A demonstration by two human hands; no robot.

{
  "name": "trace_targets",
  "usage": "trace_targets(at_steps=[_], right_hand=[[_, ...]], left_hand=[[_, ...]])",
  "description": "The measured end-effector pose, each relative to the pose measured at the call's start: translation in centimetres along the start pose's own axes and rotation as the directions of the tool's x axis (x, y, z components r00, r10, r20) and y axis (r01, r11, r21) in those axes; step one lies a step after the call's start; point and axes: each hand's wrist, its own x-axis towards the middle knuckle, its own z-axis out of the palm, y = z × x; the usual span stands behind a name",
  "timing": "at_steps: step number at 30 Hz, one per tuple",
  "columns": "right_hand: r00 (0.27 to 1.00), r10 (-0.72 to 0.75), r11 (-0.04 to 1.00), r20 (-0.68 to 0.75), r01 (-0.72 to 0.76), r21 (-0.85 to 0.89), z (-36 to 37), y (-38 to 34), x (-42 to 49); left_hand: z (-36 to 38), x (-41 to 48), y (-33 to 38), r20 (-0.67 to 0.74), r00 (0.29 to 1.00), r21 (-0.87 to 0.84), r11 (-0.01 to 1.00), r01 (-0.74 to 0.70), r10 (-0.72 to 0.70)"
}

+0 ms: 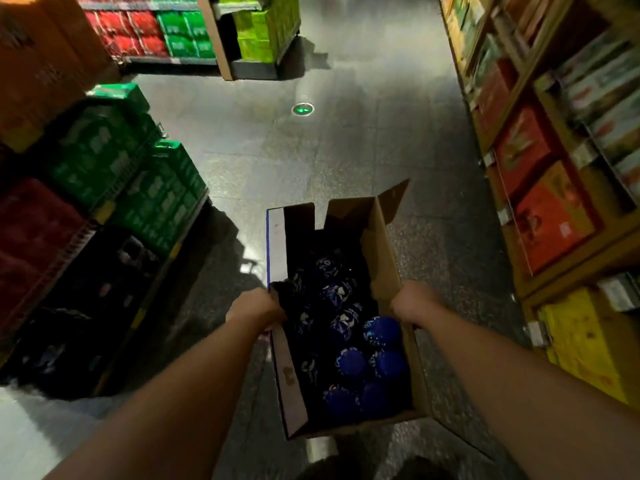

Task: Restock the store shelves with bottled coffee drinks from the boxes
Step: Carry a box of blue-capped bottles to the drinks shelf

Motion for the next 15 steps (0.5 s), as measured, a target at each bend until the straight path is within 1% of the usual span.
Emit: trace_targets(at_steps=[2, 4, 6, 9, 11, 12, 15], right_hand=[[1.000, 0.000, 1.000, 0.014, 0.000, -0.007, -2.2, -2.7, 3.2], [1.000, 0.006, 1.000, -0.002, -0.006, -0.005, -4.3, -5.3, 6.5], [1.000, -0.007, 1.000, -0.015, 0.007, -0.005, -6.8, -8.3, 11.1], [0.997, -0.080, 0.996, 0.022, 0.080, -0.024, -11.0, -13.1, 18.5], [0.993, -0.115, 0.992, 0.000, 0.115, -0.051, -14.0, -16.6, 23.6], [0.992, -0.126, 0.989, -0.009, 0.125, -0.073, -15.6, -18.3, 26.1], [0.982, -0.185, 0.969, 0.029, 0.187, -0.160, -19.7, -23.8, 33.3]], left_hand=[[-3.0, 3.1, 2.1, -0.007, 1.000, 0.010, 1.000, -0.001, 0.001], [-5.9, 6.3, 4.3, -0.037, 0.999, 0.059, 0.998, -0.015, 0.017], [-8.9, 10.2, 7.1, -0.064, 0.998, 0.067, 0.998, -0.021, 0.025], [-13.4, 16.2, 11.3, -0.073, 0.997, 0.045, 0.999, 0.007, -0.004], [-16.2, 20.1, 14.0, -0.082, 0.996, 0.020, 0.999, 0.039, -0.037], [-17.5, 22.1, 15.2, -0.090, 0.995, 0.004, 0.999, 0.051, -0.051], [-21.8, 27.5, 18.7, -0.130, 0.989, -0.071, 0.996, 0.058, -0.067]])
